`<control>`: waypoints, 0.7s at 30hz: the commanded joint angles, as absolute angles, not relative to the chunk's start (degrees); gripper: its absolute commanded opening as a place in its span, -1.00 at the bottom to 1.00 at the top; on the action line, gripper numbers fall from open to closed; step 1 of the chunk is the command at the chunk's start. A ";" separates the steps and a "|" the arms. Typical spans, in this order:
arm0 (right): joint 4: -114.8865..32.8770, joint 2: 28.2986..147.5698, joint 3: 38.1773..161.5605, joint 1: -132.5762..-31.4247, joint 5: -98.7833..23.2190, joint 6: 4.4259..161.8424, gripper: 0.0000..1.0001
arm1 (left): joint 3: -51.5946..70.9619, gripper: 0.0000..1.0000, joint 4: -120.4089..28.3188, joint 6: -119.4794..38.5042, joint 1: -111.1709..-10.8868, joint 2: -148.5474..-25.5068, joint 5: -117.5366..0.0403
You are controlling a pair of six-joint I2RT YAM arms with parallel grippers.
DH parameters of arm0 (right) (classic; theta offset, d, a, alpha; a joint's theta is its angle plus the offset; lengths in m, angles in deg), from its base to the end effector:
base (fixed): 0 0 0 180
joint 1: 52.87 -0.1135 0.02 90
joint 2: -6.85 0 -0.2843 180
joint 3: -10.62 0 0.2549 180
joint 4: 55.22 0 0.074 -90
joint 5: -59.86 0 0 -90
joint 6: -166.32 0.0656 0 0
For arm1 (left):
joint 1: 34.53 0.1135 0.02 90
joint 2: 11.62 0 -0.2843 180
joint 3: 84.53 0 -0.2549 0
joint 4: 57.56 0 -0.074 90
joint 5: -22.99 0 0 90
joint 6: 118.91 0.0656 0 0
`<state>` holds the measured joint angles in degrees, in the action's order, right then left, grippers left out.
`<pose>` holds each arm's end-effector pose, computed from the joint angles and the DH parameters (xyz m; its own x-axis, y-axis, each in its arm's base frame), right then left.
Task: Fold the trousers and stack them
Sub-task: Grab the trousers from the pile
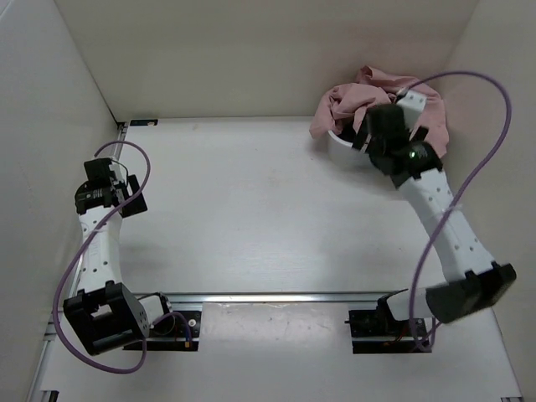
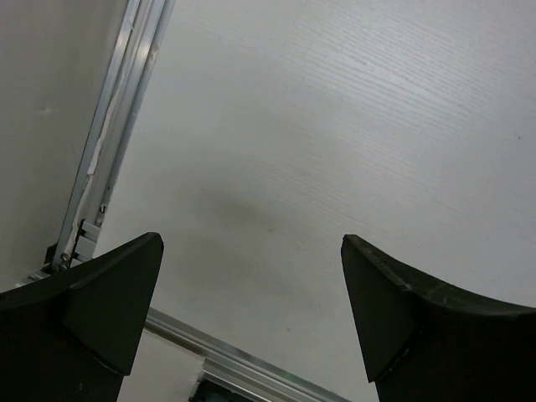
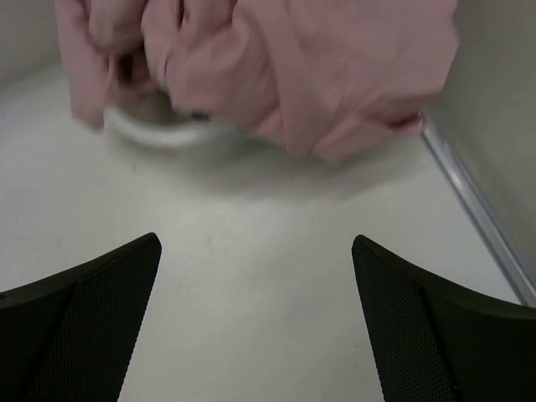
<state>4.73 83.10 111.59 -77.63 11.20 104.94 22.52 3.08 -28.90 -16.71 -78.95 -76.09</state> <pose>0.2766 0.0799 0.4251 -0.3758 0.2227 -0.8996 0.4050 0.9126 0.0568 0.2288 0.0844 0.2871 -0.7801 -0.2506 -0.5733 -0.3882 0.9124 0.1294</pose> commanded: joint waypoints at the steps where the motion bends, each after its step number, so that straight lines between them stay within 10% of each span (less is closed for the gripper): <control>1: -2.33 97.08 125.00 -64.87 1.71 95.04 0.98 | 19.80 1.00 1.85 -28.91 -16.78 -78.51 -77.73; 5: 7.87 118.70 157.13 -60.70 -1.93 91.80 0.98 | 19.80 1.00 1.85 -28.91 -16.78 -78.51 -77.20; 14: 2.16 136.74 159.91 -54.19 -6.85 98.20 0.94 | 20.33 1.00 1.85 -28.91 -16.78 -79.56 -77.20; 19: -0.90 129.83 156.52 -54.72 -8.77 96.63 0.02 | 20.33 1.00 1.32 -28.91 -16.78 -80.08 -77.03; 21: -2.22 123.33 154.41 -54.72 -9.75 96.62 -0.80 | 20.86 1.00 1.32 -28.91 -16.78 -80.61 -77.03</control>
